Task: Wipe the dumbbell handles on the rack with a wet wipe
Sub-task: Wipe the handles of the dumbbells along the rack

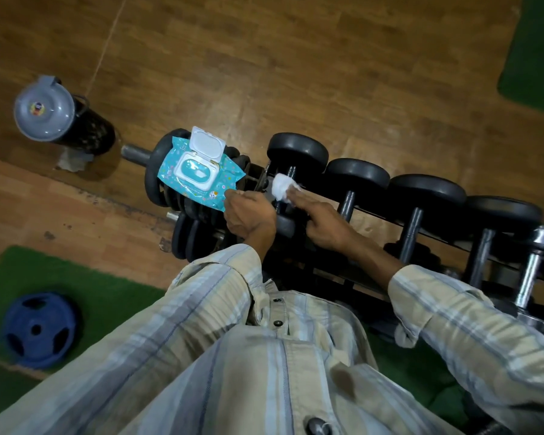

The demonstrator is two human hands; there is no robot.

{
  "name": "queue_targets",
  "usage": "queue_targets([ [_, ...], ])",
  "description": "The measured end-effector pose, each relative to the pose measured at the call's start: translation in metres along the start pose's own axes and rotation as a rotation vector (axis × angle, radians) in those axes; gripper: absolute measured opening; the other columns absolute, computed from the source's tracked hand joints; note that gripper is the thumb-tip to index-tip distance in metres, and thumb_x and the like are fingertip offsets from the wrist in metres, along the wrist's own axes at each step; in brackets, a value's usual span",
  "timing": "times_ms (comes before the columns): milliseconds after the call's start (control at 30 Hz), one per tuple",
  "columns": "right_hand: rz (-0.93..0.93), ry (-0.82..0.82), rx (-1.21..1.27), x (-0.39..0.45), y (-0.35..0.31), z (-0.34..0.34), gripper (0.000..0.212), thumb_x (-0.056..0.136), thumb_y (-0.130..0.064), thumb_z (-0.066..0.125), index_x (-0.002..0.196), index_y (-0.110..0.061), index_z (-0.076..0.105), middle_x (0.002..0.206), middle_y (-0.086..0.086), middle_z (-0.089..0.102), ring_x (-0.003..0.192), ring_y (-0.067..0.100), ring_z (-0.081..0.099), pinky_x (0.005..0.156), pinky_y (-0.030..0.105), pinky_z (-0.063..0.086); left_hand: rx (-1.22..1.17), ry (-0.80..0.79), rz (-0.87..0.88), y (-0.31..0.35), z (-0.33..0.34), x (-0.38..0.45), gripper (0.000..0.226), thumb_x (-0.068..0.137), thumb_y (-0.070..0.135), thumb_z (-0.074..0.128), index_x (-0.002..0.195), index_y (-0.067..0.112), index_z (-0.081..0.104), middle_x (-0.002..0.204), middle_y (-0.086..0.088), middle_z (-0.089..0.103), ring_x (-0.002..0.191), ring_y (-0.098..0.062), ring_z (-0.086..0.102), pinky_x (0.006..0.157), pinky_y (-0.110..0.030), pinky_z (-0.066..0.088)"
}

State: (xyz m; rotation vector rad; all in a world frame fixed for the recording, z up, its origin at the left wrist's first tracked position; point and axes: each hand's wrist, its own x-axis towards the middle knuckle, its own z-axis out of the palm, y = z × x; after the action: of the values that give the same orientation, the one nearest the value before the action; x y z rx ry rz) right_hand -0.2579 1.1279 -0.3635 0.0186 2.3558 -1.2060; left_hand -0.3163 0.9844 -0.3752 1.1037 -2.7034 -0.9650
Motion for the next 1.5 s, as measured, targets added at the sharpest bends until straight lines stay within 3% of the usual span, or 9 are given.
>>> queue_targets([
  [133, 0.208, 0.035, 0.418, 0.014, -0.017, 0.006, 0.084, 0.086, 0.022, 0.038, 0.161, -0.008, 0.016, 0.167, 0.004, 0.015, 0.155, 0.019, 0.015, 0.115, 0.014, 0.018, 0.004, -0.005, 0.006, 0.0, -0.001, -0.001, 0.026, 0.09, 0.021, 0.045, 0.102, 0.006, 0.063, 0.104, -0.019, 0.069, 0.099, -0.039, 0.064, 0.082, -0.039, 0.047],
  [233, 0.341, 0.152, 0.808, 0.038, -0.035, 0.002, 0.071, 0.086, 0.025, 0.038, 0.151, -0.001, 0.035, 0.136, 0.008, 0.05, 0.118, 0.013, 0.059, 0.095, 0.034, 0.044, 0.011, -0.011, -0.001, 0.001, -0.002, 0.0, 0.024, 0.09, 0.021, 0.045, 0.101, 0.007, 0.062, 0.104, -0.018, 0.069, 0.099, -0.038, 0.064, 0.081, -0.039, 0.048],
  [300, 0.417, 0.258, 0.999, 0.052, -0.04, -0.002, 0.04, 0.078, 0.019, 0.045, 0.105, -0.006, 0.061, 0.096, 0.013, 0.057, 0.077, 0.026, 0.059, 0.076, 0.041, 0.042, 0.013, -0.008, -0.003, 0.001, -0.001, 0.0, 0.024, 0.09, 0.021, 0.046, 0.1, 0.007, 0.062, 0.104, -0.018, 0.068, 0.098, -0.038, 0.064, 0.081, -0.04, 0.048],
  [400, 0.506, 0.319, 1.311, 0.059, -0.033, -0.009, 0.024, 0.059, 0.0, 0.055, 0.052, -0.021, 0.046, 0.065, 0.004, 0.041, 0.062, 0.021, 0.043, 0.069, 0.036, 0.037, 0.025, -0.006, -0.006, 0.001, -0.001, 0.0, 0.023, 0.091, 0.021, 0.046, 0.101, 0.007, 0.062, 0.104, -0.017, 0.068, 0.098, -0.038, 0.064, 0.08, -0.039, 0.047],
  [733, 0.58, 0.292, 1.697, 0.074, -0.026, -0.014, 0.028, 0.061, -0.01, 0.054, 0.086, -0.003, 0.065, 0.081, 0.009, 0.063, 0.076, 0.03, 0.061, 0.098, 0.043, 0.045, 0.036, 0.001, 0.0, 0.002, -0.001, -0.001, 0.022, 0.093, 0.018, 0.05, 0.104, 0.006, 0.063, 0.105, -0.017, 0.068, 0.099, -0.037, 0.063, 0.081, -0.039, 0.047],
  [933, 0.611, 0.399, 1.334, 0.071, -0.033, -0.007, 0.014, 0.078, -0.005, 0.06, 0.068, -0.015, 0.055, 0.057, -0.004, 0.055, 0.06, 0.015, 0.054, 0.065, 0.032, 0.046, 0.032, -0.011, -0.006, 0.001, -0.001, -0.001, 0.021, 0.09, 0.021, 0.049, 0.101, 0.008, 0.062, 0.104, -0.016, 0.068, 0.098, -0.037, 0.064, 0.081, -0.041, 0.048],
  [1133, 0.228, 0.561, 0.168, 0.048, -0.02, 0.019, 0.049, 0.084, -0.002, 0.055, 0.132, -0.012, 0.061, 0.128, 0.005, 0.062, 0.109, 0.023, 0.061, 0.089, 0.036, 0.054, 0.026, -0.002, 0.008, 0.001, -0.001, -0.001, 0.023, 0.092, 0.018, 0.05, 0.105, 0.005, 0.062, 0.106, -0.019, 0.068, 0.1, -0.038, 0.063, 0.082, -0.041, 0.047],
  [1300, 0.041, 0.35, -0.736, 0.049, -0.028, 0.003, 0.072, 0.072, 0.001, 0.066, 0.141, -0.015, 0.053, 0.144, 0.004, 0.051, 0.106, 0.033, 0.055, 0.066, 0.038, 0.048, 0.026, 0.004, 0.001, 0.003, -0.001, -0.001, 0.024, 0.093, 0.018, 0.05, 0.107, 0.004, 0.064, 0.107, -0.019, 0.068, 0.1, -0.039, 0.064, 0.082, -0.04, 0.047],
  [1500, -0.001, 0.063, -0.916, 0.066, -0.045, -0.019, 0.044, 0.09, -0.011, 0.058, 0.133, -0.018, 0.057, 0.141, 0.002, 0.054, 0.093, 0.035, 0.068, 0.058, 0.036, 0.037, 0.016, -0.007, -0.007, 0.001, -0.001, -0.001, 0.021, 0.091, 0.019, 0.05, 0.102, 0.006, 0.062, 0.104, -0.017, 0.068, 0.098, -0.039, 0.064, 0.08, -0.041, 0.047],
])
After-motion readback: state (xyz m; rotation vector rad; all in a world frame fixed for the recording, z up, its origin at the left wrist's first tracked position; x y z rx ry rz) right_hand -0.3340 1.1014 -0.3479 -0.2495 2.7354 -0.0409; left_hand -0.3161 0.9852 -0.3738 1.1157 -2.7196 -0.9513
